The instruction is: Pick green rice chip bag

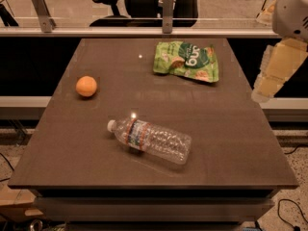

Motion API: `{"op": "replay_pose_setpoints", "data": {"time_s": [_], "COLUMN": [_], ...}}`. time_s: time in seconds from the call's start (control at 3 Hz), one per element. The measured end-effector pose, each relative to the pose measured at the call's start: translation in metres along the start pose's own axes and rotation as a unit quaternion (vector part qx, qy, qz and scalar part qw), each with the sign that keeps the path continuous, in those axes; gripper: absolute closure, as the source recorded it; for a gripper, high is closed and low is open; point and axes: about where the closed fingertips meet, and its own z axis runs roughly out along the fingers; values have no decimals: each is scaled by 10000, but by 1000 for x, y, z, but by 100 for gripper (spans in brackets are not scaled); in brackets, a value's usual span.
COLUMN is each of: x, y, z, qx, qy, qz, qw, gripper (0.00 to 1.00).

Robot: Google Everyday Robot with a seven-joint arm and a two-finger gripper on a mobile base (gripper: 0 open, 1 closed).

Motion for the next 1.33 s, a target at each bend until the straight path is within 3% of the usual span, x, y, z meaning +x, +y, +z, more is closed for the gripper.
{"op": "replay_pose_setpoints", "data": {"time_s": [0.67,1.0,1.33], "x": [5,5,-4], "y": [-32,-57,-100], "z": [24,28,49], "qx": [103,226,327], "qy": [-421,-472,-576], "qz": [381,446,516], "qw": [9983,9976,9965], "gripper": [0,0,0]}}
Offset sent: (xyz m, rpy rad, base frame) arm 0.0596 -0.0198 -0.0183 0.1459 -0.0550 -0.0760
